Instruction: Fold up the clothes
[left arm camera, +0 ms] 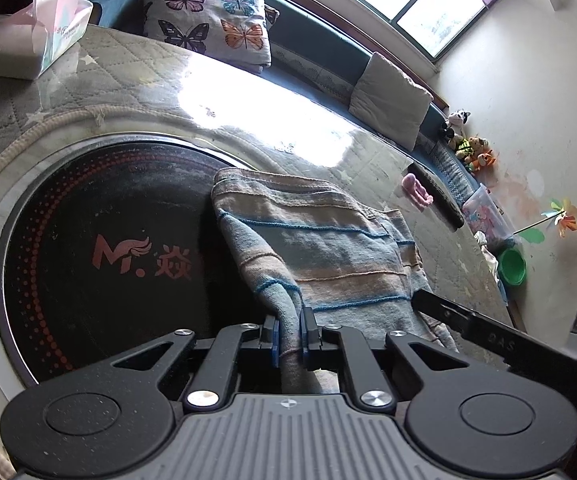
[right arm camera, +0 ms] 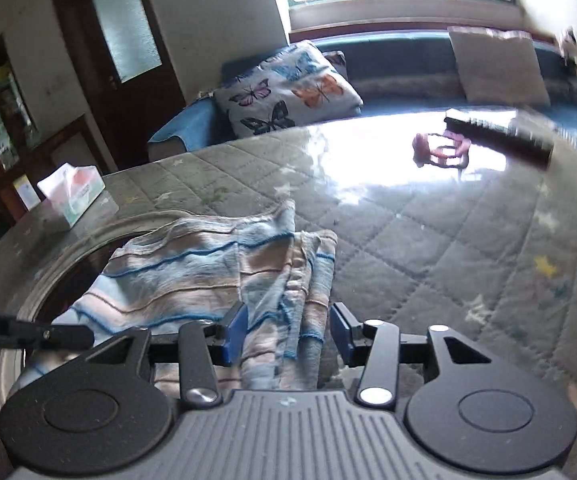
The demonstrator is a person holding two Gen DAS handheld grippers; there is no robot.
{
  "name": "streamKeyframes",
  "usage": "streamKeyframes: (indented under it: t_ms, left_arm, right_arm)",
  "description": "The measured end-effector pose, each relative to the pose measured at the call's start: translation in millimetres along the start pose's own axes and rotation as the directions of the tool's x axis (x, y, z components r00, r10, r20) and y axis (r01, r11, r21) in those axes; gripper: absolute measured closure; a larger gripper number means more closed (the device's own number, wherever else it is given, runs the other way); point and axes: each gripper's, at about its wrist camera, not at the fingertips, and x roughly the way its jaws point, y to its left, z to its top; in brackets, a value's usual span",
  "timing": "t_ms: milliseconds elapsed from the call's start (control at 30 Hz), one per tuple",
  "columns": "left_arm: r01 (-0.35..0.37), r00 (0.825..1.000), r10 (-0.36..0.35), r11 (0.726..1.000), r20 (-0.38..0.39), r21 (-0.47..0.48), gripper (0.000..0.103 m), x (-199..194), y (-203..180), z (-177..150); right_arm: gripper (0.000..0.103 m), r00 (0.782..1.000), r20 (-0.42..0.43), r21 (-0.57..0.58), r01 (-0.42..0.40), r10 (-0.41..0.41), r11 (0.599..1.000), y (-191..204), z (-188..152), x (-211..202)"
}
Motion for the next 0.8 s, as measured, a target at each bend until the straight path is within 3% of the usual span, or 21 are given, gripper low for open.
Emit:
streamKeyframes:
  t_ms: [200,267,300,433,800]
  left_arm:
    - [-0.013,1.000,0.013,1.000,0.002,0.016,0.092,0.0,0.1,1.0]
    - [-0.019,1.000,0.019,1.000,0.003,0.023,0.092,-0.2,-1.3,1.1]
    - [-0.021,1.000,0.020,0.999,0.003,0.026,0.092,-0.4,-2.0,1.2]
    - [-0.033,0.999,0.032,0.998,0.010,0.060,0.093,-3.7,-9.0,1.2]
    - [-0.013,1.000,0.008,0.976,0.023,0.218,0.094,-12.9,-59.8,3.0]
  right_arm:
    - [0.053,1.000,0.006,0.038,0.002,-0.003,0.999,-1.4,-2.5,11.6]
    - [0.064,1.000,0.008,0.044,-0.008,0.008,0.999,1.4,-3.9,12.2]
    - [0.076,1.000,0.008,0.054,-0.019,0.019,0.998,2.8,-3.7,13.0]
    - [0.090,0.999,0.021,0.084,-0.034,0.032,0.996,3.0,-4.0,6.1]
    - [0.093,0.995,0.092,0.092,-0.036,0.027,0.995,-6.6,-4.9,-45.1]
